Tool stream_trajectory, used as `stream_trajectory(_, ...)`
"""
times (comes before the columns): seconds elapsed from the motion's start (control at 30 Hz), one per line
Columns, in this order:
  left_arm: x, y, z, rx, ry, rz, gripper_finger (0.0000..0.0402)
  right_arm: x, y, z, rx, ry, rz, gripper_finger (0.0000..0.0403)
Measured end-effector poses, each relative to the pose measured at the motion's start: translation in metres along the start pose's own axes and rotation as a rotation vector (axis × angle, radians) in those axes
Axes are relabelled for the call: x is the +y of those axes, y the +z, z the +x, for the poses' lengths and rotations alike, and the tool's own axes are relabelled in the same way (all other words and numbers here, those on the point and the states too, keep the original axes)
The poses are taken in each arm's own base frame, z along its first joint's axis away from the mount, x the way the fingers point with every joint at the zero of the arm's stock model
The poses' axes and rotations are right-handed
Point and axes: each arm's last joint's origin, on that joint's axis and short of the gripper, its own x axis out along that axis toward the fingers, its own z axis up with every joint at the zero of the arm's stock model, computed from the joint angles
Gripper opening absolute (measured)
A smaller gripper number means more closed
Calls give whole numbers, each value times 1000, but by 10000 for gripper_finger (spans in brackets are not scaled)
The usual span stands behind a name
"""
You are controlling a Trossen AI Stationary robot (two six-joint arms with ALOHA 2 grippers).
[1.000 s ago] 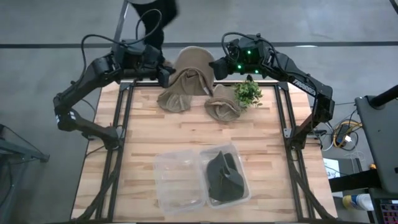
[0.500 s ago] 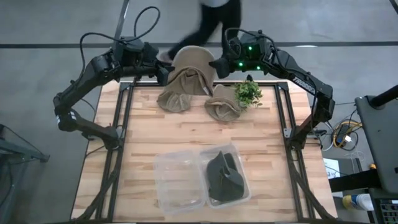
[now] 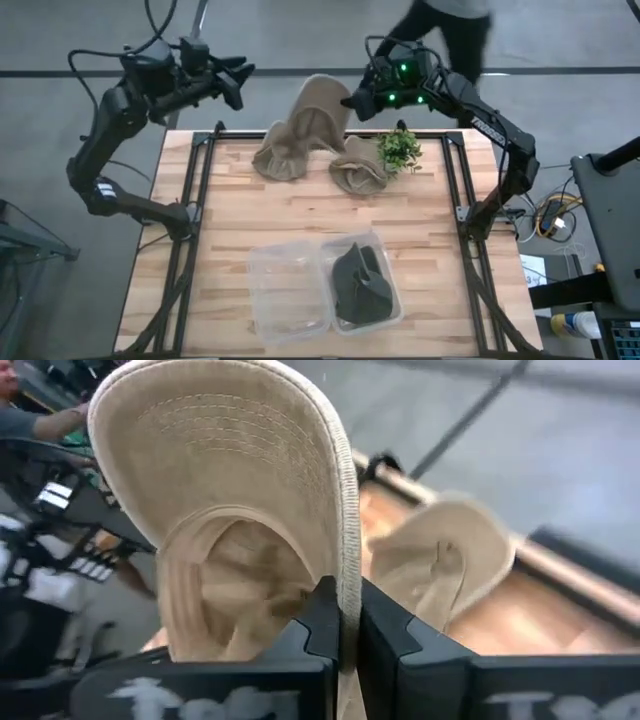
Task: Pick & Place hat
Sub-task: Put the bottom brown cap into the left transparent bin
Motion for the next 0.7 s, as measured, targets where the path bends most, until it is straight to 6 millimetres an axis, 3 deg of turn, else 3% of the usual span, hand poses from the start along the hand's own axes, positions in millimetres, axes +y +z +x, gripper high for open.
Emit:
stream_trajectory(0.13, 0, 15, -10, -98, 23, 6, 154, 0, -8, 6, 112, 102, 87, 9)
stream_trajectory(0.33, 1, 34, -32, -221, 14, -18, 154, 31, -35, 16, 313, 278, 191, 9)
stream_trajectory(0.5, 1, 37, -37, -233, 5, -27, 154, 63, -61, 21, 421, 307, 298, 10)
stream_trajectory(0.7, 1, 38, -40, -247, 6, -3, 154, 94, -103, 34, 444, 218, 375, 11)
